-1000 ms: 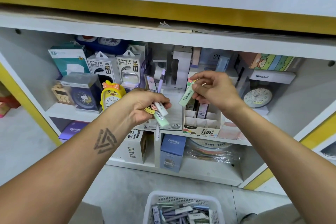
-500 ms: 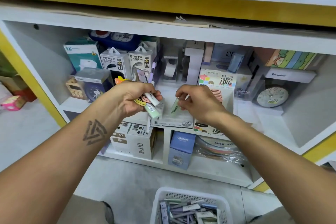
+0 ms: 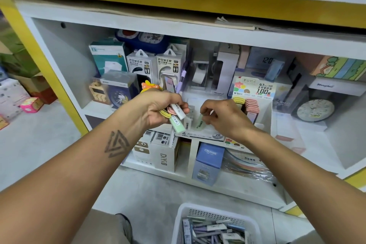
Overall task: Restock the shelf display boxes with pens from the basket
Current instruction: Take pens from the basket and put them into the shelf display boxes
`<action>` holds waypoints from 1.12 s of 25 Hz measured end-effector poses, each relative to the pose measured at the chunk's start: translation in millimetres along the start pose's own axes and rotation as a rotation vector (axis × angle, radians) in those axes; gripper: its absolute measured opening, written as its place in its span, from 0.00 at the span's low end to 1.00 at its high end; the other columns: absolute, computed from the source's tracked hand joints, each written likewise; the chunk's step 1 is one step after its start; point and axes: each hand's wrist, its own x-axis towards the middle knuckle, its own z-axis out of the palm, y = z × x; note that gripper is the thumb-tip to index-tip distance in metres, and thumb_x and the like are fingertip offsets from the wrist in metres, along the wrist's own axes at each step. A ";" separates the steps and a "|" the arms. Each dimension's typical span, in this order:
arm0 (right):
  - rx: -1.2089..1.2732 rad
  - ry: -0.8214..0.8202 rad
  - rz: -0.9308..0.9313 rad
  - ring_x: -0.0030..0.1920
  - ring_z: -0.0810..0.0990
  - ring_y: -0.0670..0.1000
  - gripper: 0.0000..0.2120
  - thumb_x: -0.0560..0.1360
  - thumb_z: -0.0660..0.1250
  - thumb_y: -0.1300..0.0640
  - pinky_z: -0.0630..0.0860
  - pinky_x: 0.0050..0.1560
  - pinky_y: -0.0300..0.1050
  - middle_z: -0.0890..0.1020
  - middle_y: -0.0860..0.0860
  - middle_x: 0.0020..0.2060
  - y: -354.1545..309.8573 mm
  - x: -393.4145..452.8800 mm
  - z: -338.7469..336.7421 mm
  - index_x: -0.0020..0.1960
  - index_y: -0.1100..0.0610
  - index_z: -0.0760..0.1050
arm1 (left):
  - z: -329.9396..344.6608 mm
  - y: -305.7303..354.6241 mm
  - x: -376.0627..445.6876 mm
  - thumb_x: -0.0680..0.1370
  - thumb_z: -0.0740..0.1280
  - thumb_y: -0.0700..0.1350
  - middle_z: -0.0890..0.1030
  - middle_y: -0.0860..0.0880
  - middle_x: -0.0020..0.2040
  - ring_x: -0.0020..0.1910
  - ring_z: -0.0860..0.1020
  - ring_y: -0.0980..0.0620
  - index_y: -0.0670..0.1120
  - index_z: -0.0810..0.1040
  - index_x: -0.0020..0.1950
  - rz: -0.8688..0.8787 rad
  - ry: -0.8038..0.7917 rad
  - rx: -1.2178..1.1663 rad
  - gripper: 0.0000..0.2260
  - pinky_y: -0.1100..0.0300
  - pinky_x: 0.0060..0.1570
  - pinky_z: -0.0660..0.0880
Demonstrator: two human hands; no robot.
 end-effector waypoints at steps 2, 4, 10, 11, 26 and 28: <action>-0.052 -0.082 -0.013 0.45 0.81 0.50 0.05 0.79 0.67 0.58 0.80 0.45 0.48 0.82 0.46 0.43 -3.5 1.2 1.2 0.49 0.48 0.79 | 3.1 -0.3 -0.6 0.78 0.61 0.29 0.82 0.41 0.31 0.30 0.83 0.47 0.36 0.74 0.45 -0.003 -0.011 -0.003 0.05 0.57 0.30 0.81; -0.197 -0.155 -0.040 0.50 0.80 0.53 0.08 0.80 0.64 0.57 0.78 0.49 0.50 0.83 0.48 0.49 -7.2 1.6 4.2 0.53 0.50 0.81 | 6.8 -1.0 -1.4 0.78 0.61 0.29 0.81 0.40 0.34 0.30 0.83 0.47 0.36 0.74 0.46 -0.009 -0.026 -0.011 0.05 0.57 0.29 0.80; 0.642 0.128 0.323 0.36 0.83 0.49 0.11 0.80 0.68 0.57 0.76 0.36 0.41 0.87 0.51 0.46 -17.0 0.3 -23.4 0.62 0.55 0.79 | 26.5 -8.3 -3.6 0.76 0.64 0.28 0.82 0.37 0.39 0.34 0.84 0.44 0.33 0.76 0.48 -0.037 -0.142 0.055 0.04 0.53 0.37 0.83; 0.822 0.161 0.368 0.34 0.82 0.50 0.11 0.79 0.69 0.56 0.75 0.32 0.40 0.87 0.54 0.44 -17.7 -0.2 -31.1 0.61 0.57 0.78 | 31.5 -10.6 -4.3 0.75 0.65 0.27 0.83 0.36 0.38 0.35 0.84 0.43 0.32 0.77 0.47 -0.040 -0.164 0.068 0.03 0.53 0.36 0.83; 0.784 0.570 0.348 0.29 0.81 0.50 0.05 0.79 0.67 0.65 0.78 0.33 0.40 0.85 0.57 0.36 27.1 -36.9 -103.2 0.53 0.59 0.79 | 73.8 -25.7 3.5 0.76 0.64 0.27 0.83 0.33 0.43 0.30 0.83 0.47 0.35 0.74 0.49 -0.107 -0.171 0.092 0.06 0.58 0.29 0.80; 0.797 0.556 0.329 0.31 0.82 0.51 0.04 0.79 0.67 0.66 0.79 0.34 0.40 0.85 0.59 0.37 27.9 -43.4 -106.0 0.51 0.59 0.79 | 77.5 -25.8 3.5 0.76 0.64 0.27 0.83 0.32 0.48 0.32 0.83 0.47 0.35 0.73 0.51 -0.094 -0.166 0.090 0.07 0.56 0.34 0.82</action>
